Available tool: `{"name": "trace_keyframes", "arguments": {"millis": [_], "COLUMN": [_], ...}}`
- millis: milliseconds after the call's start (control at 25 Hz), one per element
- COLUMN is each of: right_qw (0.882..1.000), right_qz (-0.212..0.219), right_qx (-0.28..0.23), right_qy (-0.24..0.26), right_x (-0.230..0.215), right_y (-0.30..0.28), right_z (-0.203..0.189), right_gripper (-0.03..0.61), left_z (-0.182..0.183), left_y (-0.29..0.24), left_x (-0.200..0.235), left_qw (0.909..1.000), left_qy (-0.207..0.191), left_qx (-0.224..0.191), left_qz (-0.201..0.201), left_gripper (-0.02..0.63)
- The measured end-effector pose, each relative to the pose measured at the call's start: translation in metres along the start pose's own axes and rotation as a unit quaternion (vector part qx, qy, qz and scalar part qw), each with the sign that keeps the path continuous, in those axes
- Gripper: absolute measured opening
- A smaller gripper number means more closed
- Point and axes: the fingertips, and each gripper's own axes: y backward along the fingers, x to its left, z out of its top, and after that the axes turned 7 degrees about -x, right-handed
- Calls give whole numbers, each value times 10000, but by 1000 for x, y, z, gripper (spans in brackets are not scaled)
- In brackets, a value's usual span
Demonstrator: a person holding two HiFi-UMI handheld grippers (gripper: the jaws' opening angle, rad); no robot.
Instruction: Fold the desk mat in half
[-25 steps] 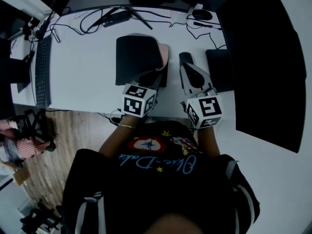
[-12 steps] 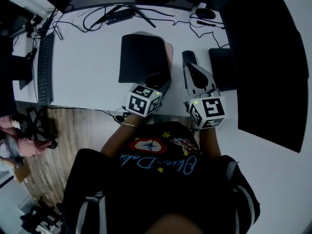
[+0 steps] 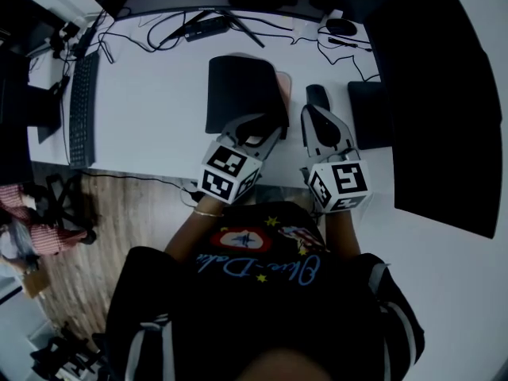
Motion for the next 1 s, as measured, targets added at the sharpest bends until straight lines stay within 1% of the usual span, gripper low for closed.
{"name": "trace_keyframes", "arguments": {"millis": [120,200,400,560,680,840,1000], "right_qw": [9998,9995,9978,9962,9955,9951,9952], "right_qz": [82,135,347,459,525,635,672], "right_qx": [-200,-293,-564,-738,-787,-750,-713], "right_qy": [-10,12,2,-16,-73,-63,8], "right_x": [14,22,42,56,67,79,84], "right_y": [-3,-6,-12,-20,-27,-35,-39], "right_z": [10,17,37,46,46,45,47], "right_gripper": [5,5,4,2,2,0,0], "left_z": [20,31,47,55,61,63,65], "left_y": [20,35,73,100,116,128,131], "left_x": [9,18,45,66,77,83,83], "left_qw": [9991,9978,9937,9890,9854,9834,9836], "left_qy": [-257,-356,-228,-197,-210,-210,-183], "left_qx": [-310,-473,-779,-924,-1040,-1088,-1101], "left_qz": [162,301,774,1141,1328,1434,1413], "left_gripper": [101,89,17,11,11,11,11]}}
